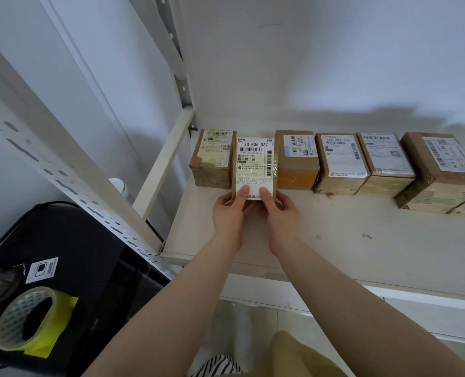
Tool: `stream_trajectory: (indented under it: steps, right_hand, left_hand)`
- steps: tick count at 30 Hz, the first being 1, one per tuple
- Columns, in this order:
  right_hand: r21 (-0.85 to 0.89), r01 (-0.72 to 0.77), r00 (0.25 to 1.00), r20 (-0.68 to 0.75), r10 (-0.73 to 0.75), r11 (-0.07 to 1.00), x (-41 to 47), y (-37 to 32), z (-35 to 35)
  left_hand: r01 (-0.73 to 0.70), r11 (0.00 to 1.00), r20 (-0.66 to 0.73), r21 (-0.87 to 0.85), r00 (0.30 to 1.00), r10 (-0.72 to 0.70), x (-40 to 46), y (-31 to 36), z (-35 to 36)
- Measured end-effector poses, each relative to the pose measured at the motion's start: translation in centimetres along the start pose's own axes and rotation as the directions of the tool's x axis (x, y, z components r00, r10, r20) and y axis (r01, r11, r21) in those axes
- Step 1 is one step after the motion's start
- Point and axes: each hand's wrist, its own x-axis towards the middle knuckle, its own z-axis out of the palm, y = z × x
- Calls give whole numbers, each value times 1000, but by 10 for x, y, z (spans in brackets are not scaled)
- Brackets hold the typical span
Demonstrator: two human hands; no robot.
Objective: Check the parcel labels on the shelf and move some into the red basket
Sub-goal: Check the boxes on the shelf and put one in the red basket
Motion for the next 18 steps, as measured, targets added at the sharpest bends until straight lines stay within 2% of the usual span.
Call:
stream_trajectory:
  steps: [10, 18]
  right_hand:
    - [1, -11, 1000, -8, 12, 1000, 1, -1, 0]
    - [56, -57, 998, -16, 58, 997, 1, -7, 6]
  left_hand:
    - [3, 1000, -7, -3, 1000, -3, 2, -3, 0]
    - [55, 995, 17, -84, 998, -54, 2, 2, 3]
